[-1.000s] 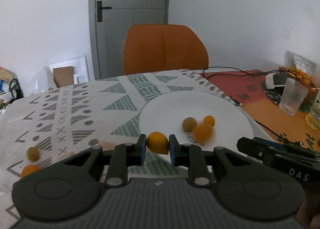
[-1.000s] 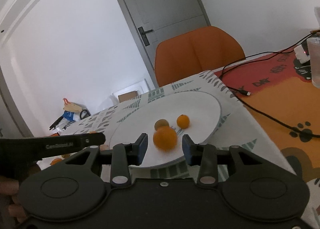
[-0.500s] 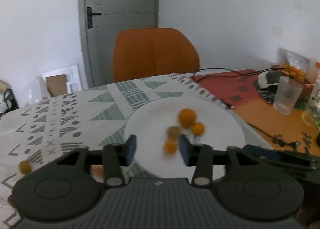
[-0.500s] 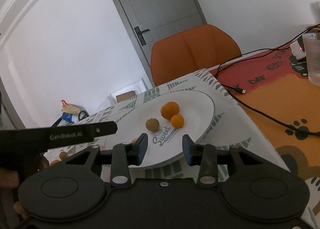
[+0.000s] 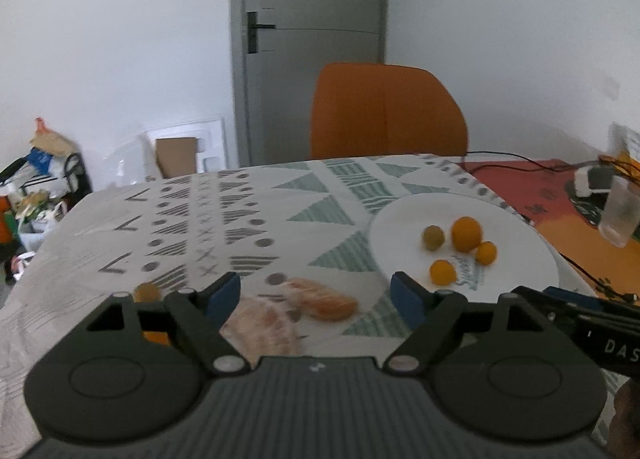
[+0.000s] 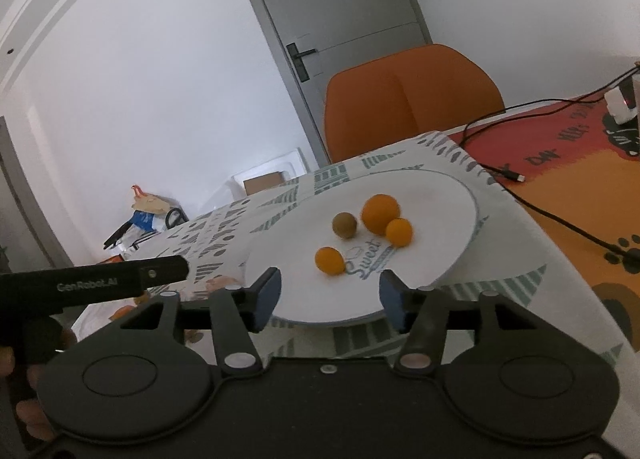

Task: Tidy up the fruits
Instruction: 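Move the left tool to the dark red plum and close on it, then grasp the peeled mandarin with the right tool while the left tool holds the plum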

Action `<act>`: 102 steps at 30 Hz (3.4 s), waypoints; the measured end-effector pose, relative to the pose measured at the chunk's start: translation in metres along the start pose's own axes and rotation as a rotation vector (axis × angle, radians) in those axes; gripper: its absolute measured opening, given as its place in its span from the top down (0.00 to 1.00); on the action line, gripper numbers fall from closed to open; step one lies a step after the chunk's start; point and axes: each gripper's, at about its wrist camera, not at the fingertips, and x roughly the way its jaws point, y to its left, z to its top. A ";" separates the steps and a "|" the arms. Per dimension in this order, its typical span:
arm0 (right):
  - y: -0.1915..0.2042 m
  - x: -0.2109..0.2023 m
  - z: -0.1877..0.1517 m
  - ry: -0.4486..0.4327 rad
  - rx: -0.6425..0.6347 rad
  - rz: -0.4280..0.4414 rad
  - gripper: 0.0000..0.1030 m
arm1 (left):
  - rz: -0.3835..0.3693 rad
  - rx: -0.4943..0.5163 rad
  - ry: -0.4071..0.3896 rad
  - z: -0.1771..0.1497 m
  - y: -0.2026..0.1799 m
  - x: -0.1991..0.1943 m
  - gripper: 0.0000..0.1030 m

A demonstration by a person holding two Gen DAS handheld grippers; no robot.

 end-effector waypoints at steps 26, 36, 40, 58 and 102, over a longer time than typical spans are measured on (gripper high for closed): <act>0.066 0.008 -0.013 0.029 -0.076 0.091 0.00 | 0.105 -0.125 0.016 -0.041 0.074 -0.041 0.19; 0.087 0.019 -0.020 0.089 -0.127 0.096 0.00 | 0.109 -0.152 0.032 -0.057 0.086 -0.038 0.20; 0.093 0.022 -0.022 0.104 -0.148 0.094 0.01 | 0.095 -0.173 0.045 -0.061 0.092 -0.034 0.22; 0.122 0.059 -0.033 0.207 -0.228 0.122 0.24 | 0.027 -0.235 0.089 -0.077 0.111 -0.019 0.78; 0.137 0.056 -0.022 0.168 -0.337 0.074 0.65 | 0.043 -0.295 -0.015 -0.057 0.134 -0.045 0.78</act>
